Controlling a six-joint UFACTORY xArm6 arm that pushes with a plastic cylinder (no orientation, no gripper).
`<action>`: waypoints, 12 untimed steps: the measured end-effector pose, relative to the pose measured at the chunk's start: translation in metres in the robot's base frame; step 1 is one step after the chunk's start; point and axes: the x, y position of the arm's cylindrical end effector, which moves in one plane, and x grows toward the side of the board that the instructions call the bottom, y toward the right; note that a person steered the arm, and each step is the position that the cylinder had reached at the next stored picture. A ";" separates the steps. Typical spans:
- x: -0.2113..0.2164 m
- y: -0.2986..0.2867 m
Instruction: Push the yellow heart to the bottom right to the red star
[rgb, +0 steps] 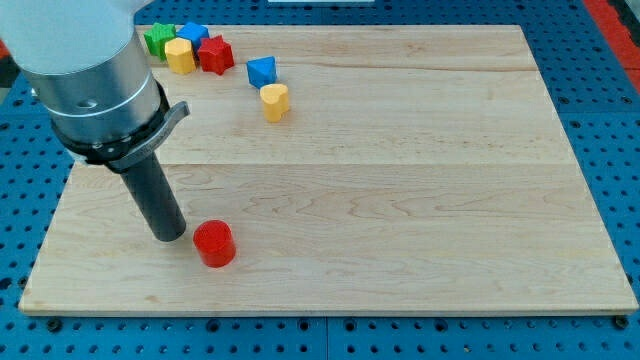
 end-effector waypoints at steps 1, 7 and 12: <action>0.000 0.073; -0.174 0.046; -0.200 0.068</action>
